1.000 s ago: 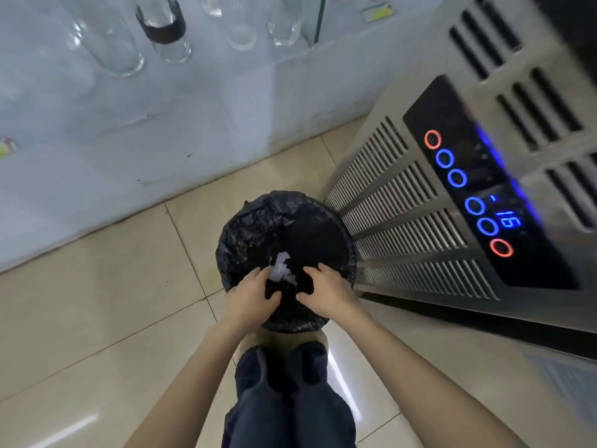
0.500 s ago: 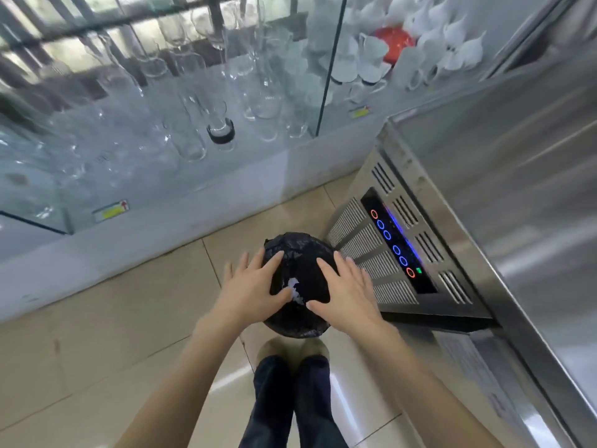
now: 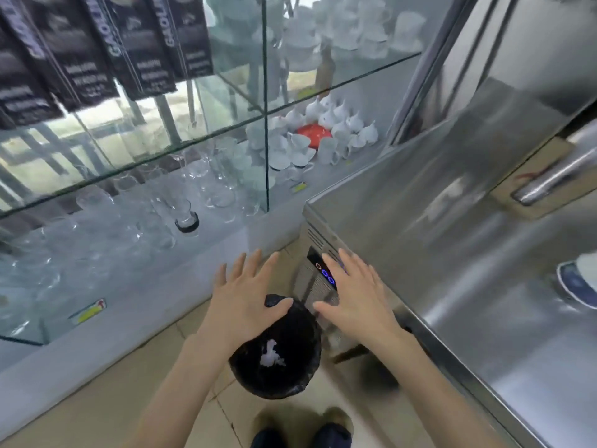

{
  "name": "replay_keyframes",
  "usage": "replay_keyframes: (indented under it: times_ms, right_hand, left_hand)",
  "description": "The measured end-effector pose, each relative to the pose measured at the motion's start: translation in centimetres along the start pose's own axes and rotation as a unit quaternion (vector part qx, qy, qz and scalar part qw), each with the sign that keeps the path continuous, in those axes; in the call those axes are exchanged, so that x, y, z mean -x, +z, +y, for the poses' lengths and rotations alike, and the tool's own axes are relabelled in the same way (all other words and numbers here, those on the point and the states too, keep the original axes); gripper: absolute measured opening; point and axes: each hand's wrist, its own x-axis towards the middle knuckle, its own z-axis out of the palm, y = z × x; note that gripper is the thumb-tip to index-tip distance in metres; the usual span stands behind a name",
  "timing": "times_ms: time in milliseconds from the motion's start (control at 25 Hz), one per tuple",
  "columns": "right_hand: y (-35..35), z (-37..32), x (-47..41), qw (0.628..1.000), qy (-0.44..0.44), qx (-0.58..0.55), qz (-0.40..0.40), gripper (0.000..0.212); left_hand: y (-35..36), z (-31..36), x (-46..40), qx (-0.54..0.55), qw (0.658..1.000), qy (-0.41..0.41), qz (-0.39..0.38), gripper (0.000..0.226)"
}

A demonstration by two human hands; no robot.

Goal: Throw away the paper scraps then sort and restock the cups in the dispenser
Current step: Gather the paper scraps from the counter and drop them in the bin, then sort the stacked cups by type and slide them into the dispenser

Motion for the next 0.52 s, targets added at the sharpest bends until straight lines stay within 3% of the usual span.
replay_keyframes:
  times_ms: [160,360,520]
  right_hand:
    - [-4.8,2.6,2.8,0.996,0.046,-0.004,0.073,0.075]
    - [-9.1,7.5,6.8,0.984,0.101,-0.025,0.143,0.074]
    - [-11.6,12.4,10.5,0.973,0.137,-0.042,0.182,0.073]
  left_hand:
    - [-3.4,4.9,-0.7,0.001,0.998,0.065,0.018,0.100]
    - [-5.6,12.5,-1.8,0.010,0.987,0.154,0.055,0.077]
    - [-5.1,19.3,-1.8,0.013,0.978,0.199,0.063,0.080]
